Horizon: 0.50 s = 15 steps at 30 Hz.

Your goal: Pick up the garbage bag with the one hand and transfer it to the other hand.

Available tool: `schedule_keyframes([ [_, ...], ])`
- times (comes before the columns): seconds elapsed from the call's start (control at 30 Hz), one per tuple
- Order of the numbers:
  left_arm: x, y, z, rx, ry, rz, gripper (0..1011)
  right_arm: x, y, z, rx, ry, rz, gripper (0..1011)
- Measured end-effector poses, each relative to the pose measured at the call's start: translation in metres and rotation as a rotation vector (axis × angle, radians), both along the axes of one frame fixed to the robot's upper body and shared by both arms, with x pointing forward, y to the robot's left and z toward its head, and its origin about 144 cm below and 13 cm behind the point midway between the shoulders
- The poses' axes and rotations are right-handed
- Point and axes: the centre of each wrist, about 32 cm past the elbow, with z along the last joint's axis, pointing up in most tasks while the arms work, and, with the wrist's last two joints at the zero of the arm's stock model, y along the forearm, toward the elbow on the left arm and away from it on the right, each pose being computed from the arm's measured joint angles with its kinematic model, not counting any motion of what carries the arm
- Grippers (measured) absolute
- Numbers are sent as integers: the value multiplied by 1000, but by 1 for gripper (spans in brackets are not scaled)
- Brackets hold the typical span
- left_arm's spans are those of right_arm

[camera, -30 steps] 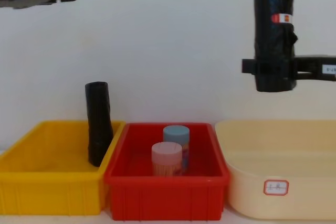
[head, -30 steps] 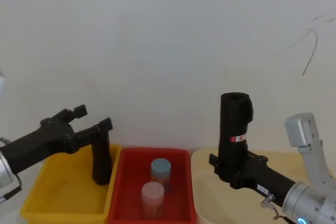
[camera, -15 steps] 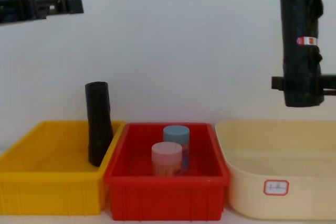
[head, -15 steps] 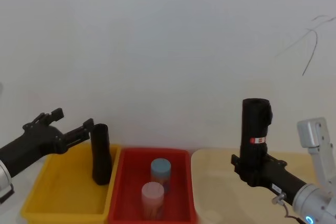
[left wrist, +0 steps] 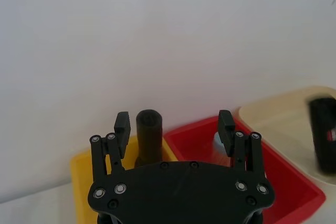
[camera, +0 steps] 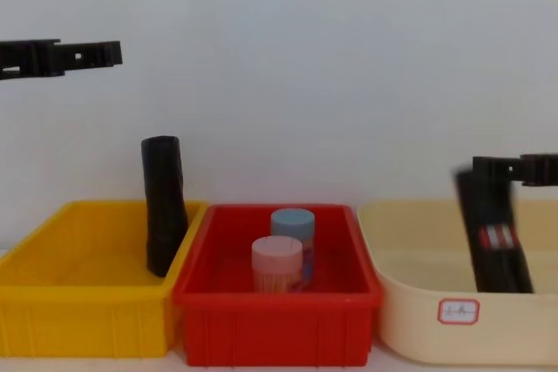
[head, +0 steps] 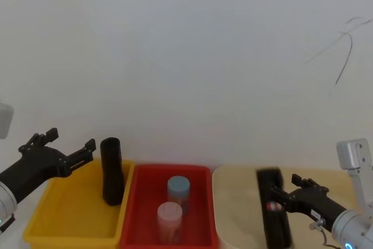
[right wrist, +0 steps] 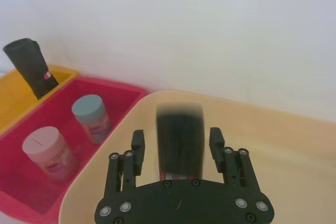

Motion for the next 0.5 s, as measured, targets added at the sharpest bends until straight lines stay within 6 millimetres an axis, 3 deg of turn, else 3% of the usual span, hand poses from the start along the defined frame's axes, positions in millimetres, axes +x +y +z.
schedule_keyframes([
  [0.3, 0, -2, -4, 17, -2, 32, 1002, 2, -3, -4, -2, 15, -18, 969],
  [0.5, 0, -3, -5, 23, -3, 46, 1001, 3, -4, -5, -3, 20, -23, 1001],
])
